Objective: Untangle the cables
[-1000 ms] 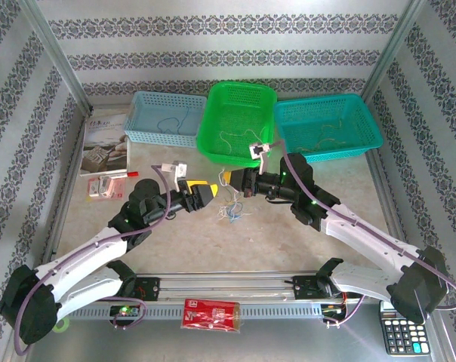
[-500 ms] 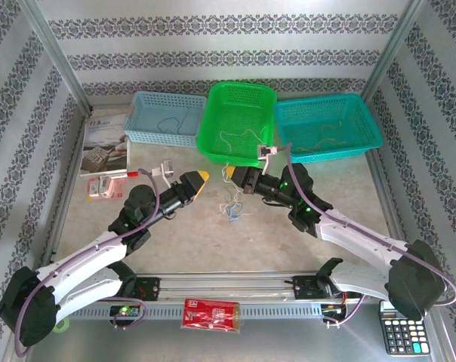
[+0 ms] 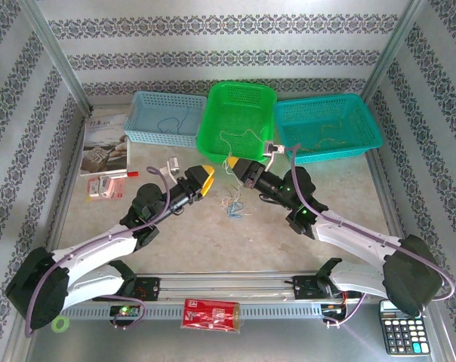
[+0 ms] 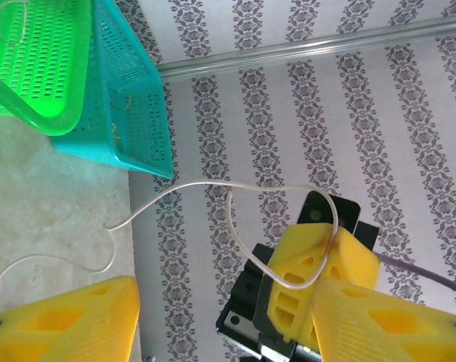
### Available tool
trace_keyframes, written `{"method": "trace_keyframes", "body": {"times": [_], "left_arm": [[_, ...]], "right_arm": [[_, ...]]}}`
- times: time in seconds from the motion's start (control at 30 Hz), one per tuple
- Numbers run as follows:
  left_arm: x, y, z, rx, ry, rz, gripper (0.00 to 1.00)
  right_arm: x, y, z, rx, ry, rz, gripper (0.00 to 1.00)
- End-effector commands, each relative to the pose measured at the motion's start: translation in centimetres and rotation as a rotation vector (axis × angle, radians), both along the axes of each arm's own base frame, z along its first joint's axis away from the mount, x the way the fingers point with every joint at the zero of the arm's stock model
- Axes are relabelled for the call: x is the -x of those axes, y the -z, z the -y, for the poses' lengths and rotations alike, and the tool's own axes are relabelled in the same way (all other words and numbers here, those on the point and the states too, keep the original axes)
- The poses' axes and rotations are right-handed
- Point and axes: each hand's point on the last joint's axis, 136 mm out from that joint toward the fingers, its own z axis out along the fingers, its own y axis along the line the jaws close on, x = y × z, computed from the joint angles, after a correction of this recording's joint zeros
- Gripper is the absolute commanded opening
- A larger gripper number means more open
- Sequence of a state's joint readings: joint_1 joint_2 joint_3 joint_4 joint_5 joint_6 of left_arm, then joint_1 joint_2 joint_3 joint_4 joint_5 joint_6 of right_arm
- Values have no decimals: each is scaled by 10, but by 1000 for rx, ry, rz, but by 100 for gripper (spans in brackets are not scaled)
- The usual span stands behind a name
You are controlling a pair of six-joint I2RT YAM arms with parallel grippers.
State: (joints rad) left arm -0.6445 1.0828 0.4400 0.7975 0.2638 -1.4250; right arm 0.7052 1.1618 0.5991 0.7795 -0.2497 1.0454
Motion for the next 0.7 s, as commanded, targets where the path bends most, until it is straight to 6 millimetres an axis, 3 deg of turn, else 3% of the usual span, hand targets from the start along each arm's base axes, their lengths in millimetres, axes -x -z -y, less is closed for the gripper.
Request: {"method": "trace_keyframes", "body": {"times": [0.0, 0.67], "left_arm": [[2, -49, 2, 126, 0, 110, 60], [-3, -57, 15, 169, 21, 129, 52]], "right_arm": [[1, -17, -1, -58, 6, 43, 0], [2, -17, -6, -91, -10, 38, 0]]}}
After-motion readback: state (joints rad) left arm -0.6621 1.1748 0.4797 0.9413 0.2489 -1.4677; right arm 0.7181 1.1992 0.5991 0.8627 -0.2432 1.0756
